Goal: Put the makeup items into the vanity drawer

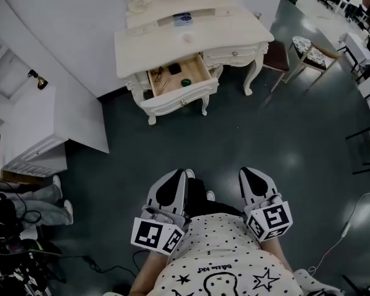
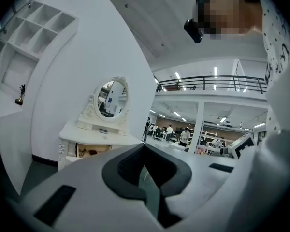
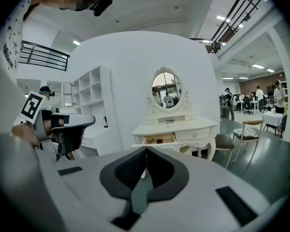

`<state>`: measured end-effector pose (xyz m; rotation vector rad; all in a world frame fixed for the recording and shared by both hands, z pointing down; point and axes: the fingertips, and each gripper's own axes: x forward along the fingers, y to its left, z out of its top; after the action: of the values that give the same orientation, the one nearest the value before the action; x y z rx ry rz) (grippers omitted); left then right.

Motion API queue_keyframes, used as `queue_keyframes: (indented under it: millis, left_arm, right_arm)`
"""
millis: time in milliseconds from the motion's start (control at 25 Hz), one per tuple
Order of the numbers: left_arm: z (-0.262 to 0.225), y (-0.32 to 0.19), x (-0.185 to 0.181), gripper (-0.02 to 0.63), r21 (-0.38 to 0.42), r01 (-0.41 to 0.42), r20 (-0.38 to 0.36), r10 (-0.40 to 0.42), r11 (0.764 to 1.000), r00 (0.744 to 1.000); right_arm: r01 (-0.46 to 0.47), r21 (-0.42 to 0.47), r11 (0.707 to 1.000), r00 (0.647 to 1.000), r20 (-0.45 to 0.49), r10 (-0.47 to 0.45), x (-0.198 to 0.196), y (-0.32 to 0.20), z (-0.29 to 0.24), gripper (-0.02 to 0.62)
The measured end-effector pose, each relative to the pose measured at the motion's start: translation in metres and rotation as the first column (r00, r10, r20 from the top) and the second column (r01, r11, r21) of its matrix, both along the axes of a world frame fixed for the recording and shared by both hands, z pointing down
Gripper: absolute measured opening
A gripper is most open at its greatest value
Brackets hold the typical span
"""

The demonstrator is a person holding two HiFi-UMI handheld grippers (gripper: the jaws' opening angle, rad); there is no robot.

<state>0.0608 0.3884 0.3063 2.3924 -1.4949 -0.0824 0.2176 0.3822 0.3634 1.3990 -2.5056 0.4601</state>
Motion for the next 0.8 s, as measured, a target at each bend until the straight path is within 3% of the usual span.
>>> queue_keyframes:
  millis: [240,480,800]
  left_arm:
    - [0.015,-0.03,-0.02,-0.005,-0.026,0.0,-0.014,-0.001,1.0,1.0]
    - [0.004,-0.084,-0.044,-0.004,0.006,-0.03,-0.028,0.03,1.0,0.999]
    - [0.002,-0.142,-0.088,-0.004,0.003,-0.041,-0.022,0.041,0.999,0.999]
  right_arm:
    - [-0.002,-0.018,1.0,1.0,-0.03,0.001,-0.016,-0.027,0.011,0.009]
    - [0.005,-0.016,1.0,0.999,-0.042,-0.006,-0.046,-0.069,0.001,0.009]
    - [-0.073,0.002,0.997,0.996,-0.052,0.073,-0.061,-0.123,-0.011,0.009]
